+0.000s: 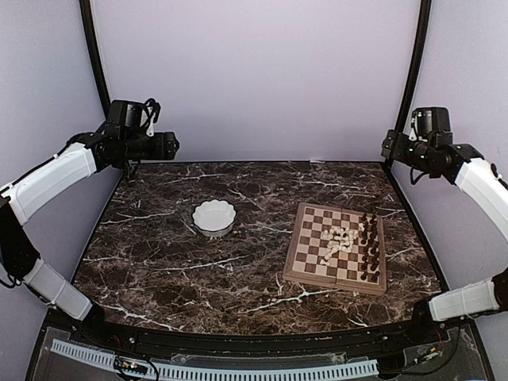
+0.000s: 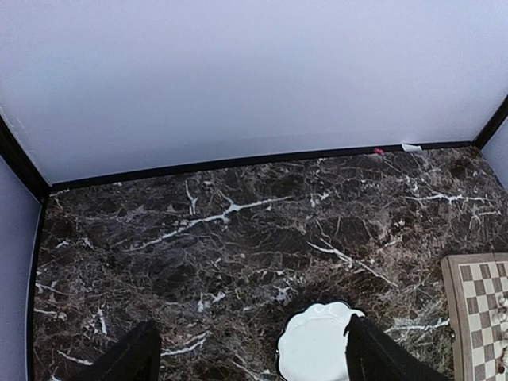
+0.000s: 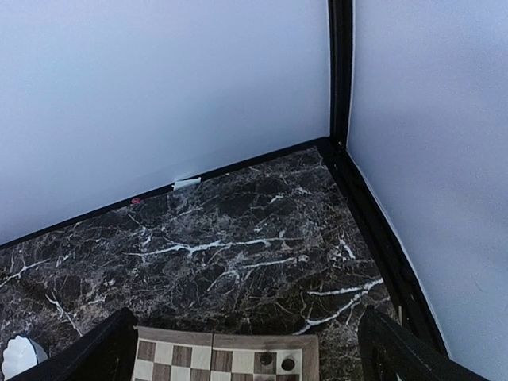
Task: Set up the chess pieces on the board
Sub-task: Move the chessboard to the center of the board.
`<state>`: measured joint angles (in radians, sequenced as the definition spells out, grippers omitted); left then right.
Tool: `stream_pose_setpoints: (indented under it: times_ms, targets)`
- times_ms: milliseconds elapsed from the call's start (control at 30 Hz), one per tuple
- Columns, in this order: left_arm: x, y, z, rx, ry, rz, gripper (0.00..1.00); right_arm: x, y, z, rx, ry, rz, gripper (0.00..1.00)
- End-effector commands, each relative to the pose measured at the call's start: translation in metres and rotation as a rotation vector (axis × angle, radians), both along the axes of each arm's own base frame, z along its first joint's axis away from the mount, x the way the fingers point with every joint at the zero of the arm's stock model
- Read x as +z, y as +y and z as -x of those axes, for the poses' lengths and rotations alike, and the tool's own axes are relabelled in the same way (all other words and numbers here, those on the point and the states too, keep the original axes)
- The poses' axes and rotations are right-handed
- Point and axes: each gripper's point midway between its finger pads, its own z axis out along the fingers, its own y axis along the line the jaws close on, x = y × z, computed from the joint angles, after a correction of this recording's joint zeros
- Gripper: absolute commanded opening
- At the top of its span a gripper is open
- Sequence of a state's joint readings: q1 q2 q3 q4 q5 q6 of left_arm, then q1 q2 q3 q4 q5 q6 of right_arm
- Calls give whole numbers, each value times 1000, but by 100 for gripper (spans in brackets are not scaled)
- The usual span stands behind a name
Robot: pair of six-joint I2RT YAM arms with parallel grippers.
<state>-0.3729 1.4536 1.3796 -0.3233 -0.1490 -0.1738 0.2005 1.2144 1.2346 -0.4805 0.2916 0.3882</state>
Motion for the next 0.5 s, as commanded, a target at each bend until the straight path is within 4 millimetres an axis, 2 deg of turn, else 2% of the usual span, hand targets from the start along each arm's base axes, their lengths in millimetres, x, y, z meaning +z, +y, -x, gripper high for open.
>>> stream_pose_setpoints:
  times_ms: [0, 133, 300, 400, 467]
  targets:
    - [-10, -33, 15, -122, 87, 60, 82, -11, -12, 24, -16, 39, -49, 99]
    - [-29, -74, 35, -262, 173, 81, 80, -29, -20, 46, -11, 114, -44, 98]
    - [-51, -131, 76, -458, 273, 62, 79, -62, -27, 77, -25, 238, -59, 90]
    - [-71, -159, 104, -561, 340, 43, 77, -89, -27, 90, -30, 329, -74, 77]
    - [-81, -174, 122, -621, 379, 42, 73, -106, -25, 94, -20, 392, -88, 63]
